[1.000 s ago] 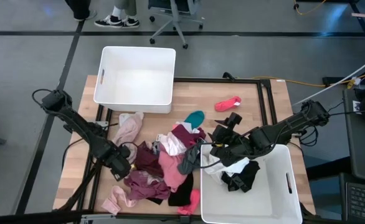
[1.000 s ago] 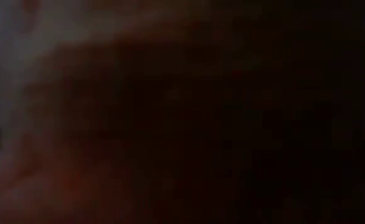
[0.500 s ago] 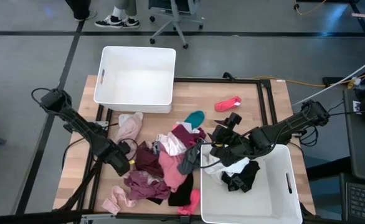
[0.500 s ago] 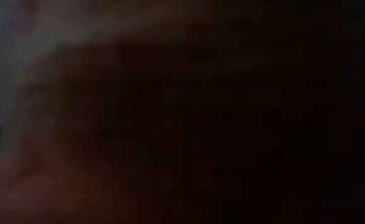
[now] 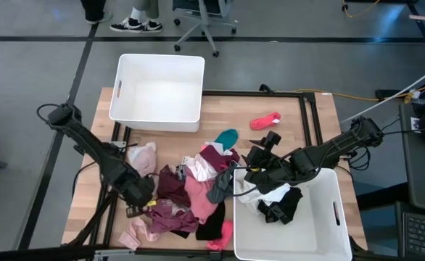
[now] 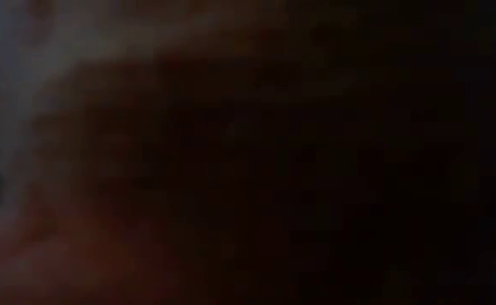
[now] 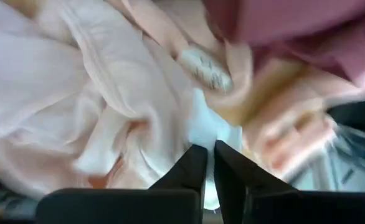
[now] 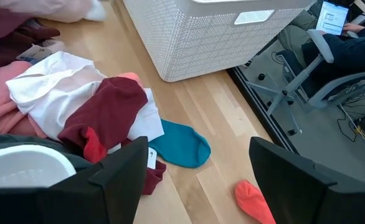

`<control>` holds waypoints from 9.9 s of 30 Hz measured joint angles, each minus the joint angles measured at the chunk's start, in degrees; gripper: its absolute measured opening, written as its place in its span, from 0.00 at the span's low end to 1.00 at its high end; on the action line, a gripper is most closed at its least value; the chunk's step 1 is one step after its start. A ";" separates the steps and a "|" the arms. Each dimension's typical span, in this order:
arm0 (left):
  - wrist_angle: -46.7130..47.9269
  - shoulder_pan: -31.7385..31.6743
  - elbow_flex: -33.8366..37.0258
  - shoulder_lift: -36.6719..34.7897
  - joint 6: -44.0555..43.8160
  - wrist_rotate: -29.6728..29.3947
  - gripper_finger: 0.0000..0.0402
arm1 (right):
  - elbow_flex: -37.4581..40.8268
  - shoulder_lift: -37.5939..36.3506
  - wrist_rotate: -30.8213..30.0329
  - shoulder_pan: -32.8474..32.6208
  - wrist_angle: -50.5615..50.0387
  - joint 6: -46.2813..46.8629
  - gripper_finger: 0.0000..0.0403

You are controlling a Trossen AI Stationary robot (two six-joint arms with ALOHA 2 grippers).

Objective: Sort clothes
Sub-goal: Put the white sock into the bottom white bin

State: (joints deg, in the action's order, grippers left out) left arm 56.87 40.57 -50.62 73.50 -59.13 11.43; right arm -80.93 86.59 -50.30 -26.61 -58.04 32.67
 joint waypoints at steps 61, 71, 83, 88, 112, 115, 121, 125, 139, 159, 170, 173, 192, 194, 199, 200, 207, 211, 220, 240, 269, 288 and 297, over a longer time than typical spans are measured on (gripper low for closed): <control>-23.02 -20.86 -20.62 -15.72 64.85 -23.54 0.02 | 0.00 14.94 41.52 16.13 73.37 -46.49 0.69; -24.30 -20.86 -20.62 -15.72 66.00 -23.60 0.02 | 0.00 15.69 46.45 16.44 74.39 -49.77 0.28; -24.99 -20.86 -20.62 -15.70 62.61 -25.15 0.07 | 0.00 13.80 42.03 16.46 72.25 -54.29 0.02; -24.51 -20.86 -20.62 -15.97 60.95 -26.70 0.22 | 0.00 10.29 41.44 16.46 69.48 -53.73 0.03; 15.68 -20.85 -20.97 -21.51 36.28 -27.33 0.41 | -0.02 -19.34 13.29 -7.97 39.55 -26.33 0.04; 18.95 -20.86 -20.93 -21.50 33.67 -27.34 0.41 | -0.02 -21.30 13.45 -11.08 34.97 -17.88 0.04; 21.42 -20.86 -20.93 -21.52 30.00 -27.33 0.41 | -0.02 -22.67 13.60 -16.48 23.59 -0.79 0.04; 22.17 -20.86 -20.93 -21.49 28.96 -27.40 0.41 | -0.04 -20.74 8.93 -18.23 10.71 15.59 0.04; 22.26 -20.86 -20.91 -20.39 26.81 -27.55 0.41 | 0.02 -1.91 18.09 -16.98 -20.28 47.07 0.05; 30.92 -20.80 -2.87 -16.36 9.65 -14.06 0.41 | 0.02 1.66 19.81 -14.97 -21.04 46.55 0.65; 16.32 -20.80 7.63 -10.25 6.22 -6.55 0.41 | 0.02 1.66 16.40 -14.99 -20.90 44.87 0.66; 12.94 -20.80 8.11 -6.31 7.22 -6.80 0.41 | 0.02 1.66 15.38 -14.99 -20.89 44.82 0.66; 4.91 -19.77 9.79 11.84 13.88 -5.49 0.41 | 0.02 1.68 13.31 -14.99 -20.83 43.25 0.66; 2.77 -19.59 11.83 12.65 13.51 -4.04 0.41 | 0.02 1.68 12.97 -14.99 -20.83 42.91 0.66; -1.14 -18.83 15.08 13.02 15.26 0.88 0.39 | 0.02 1.68 12.85 -14.97 -19.73 41.20 0.66; -0.94 -18.83 15.12 12.98 16.04 0.91 0.37 | 0.02 1.68 12.85 -14.97 -19.73 40.83 0.66; 2.13 -18.76 13.14 11.90 21.87 0.59 0.06 | 0.02 1.68 15.01 -14.97 -19.73 40.41 0.66; 5.85 -18.58 10.13 11.86 24.77 0.62 0.03 | 0.01 1.68 21.45 -14.97 -19.43 40.66 0.66; 18.56 -17.58 -0.14 7.95 31.00 0.83 0.01 | -7.77 1.42 34.48 -14.99 -20.87 44.17 0.66; 14.14 -18.07 -10.65 -19.96 34.74 -8.27 0.01 | -19.47 1.96 7.37 -9.65 -17.04 15.54 0.66; -16.32 -21.87 -10.68 -21.99 64.20 -12.78 0.01 | -19.47 18.82 31.57 12.91 39.85 -39.03 0.66; -21.04 -21.84 -10.66 -17.84 67.90 -15.75 0.01 | -19.48 24.05 40.43 14.80 52.02 -41.06 0.66; -22.97 -21.87 -10.64 -17.27 69.87 -15.77 0.01 | -19.47 26.01 39.05 14.67 52.31 -45.06 0.54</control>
State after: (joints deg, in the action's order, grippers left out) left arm 33.90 18.70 -61.25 56.23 10.74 -4.34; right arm -100.40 112.59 -11.25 -11.94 -5.74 -12.39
